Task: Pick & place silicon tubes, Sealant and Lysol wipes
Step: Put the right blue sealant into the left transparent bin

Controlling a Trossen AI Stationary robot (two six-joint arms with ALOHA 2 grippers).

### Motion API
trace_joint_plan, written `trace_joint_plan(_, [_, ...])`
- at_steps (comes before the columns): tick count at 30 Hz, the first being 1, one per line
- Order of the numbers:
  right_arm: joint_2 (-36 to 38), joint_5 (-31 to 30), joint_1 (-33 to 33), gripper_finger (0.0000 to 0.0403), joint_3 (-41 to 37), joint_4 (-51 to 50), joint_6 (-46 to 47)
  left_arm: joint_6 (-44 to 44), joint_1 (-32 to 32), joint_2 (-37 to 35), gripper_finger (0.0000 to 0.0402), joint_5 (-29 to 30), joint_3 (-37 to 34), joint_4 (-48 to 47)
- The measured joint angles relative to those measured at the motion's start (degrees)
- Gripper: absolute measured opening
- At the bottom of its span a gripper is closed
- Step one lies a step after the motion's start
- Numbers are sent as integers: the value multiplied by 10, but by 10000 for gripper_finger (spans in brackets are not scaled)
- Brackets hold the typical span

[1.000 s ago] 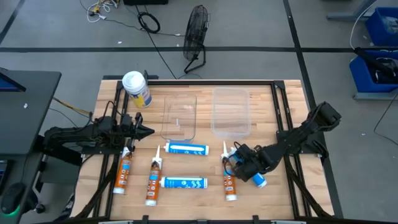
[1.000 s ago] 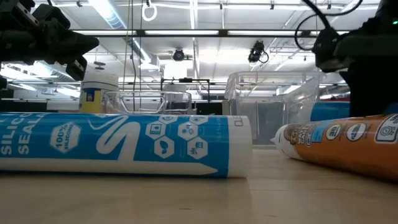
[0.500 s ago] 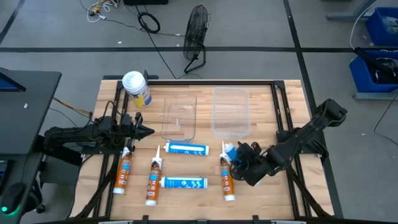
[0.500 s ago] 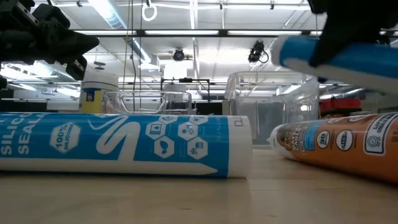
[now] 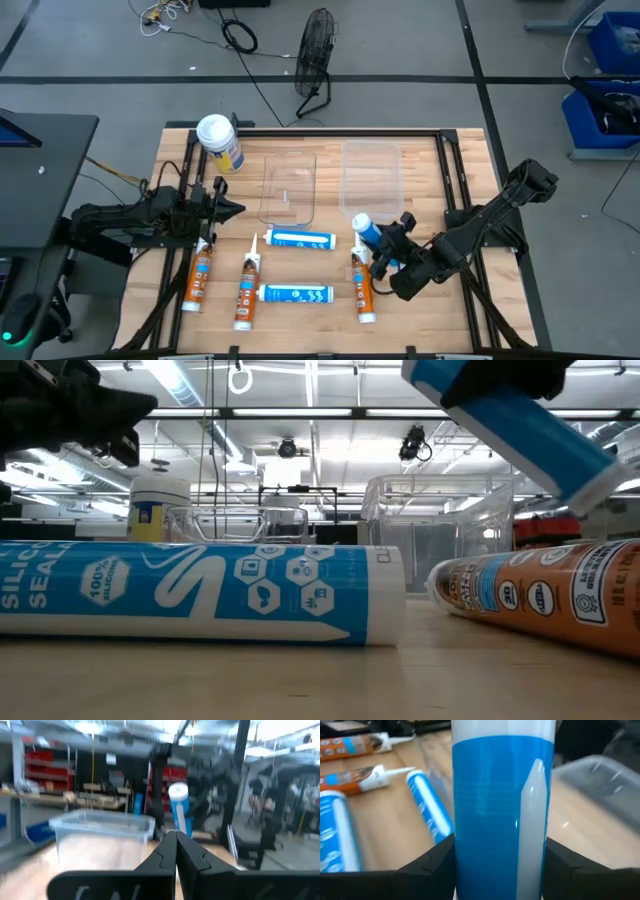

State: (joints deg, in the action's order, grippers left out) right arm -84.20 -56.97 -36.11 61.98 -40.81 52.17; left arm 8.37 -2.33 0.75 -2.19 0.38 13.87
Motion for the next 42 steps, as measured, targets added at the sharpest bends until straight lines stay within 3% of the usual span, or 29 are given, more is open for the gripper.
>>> trace_joint_plan(7, [0,-36,20,207,0,59,-100,-13,0,37,42,37,0,105])
trace_joint_plan(16, [0,-59,35,207,0,245,-313,-32,0,185,187,54,3,282])
trace_joint_plan(23, [0,-70,64,207,0,359,-463,-61,0,333,271,51,90,301])
trace_joint_plan(31, [0,-23,112,207,0,428,-545,-134,0,497,279,0,202,299])
trace_joint_plan(34, [0,1,132,207,0,434,-546,-148,0,534,278,-25,241,301])
trace_joint_plan(42, [0,67,187,207,0,477,-571,-170,-1,610,278,-25,331,288])
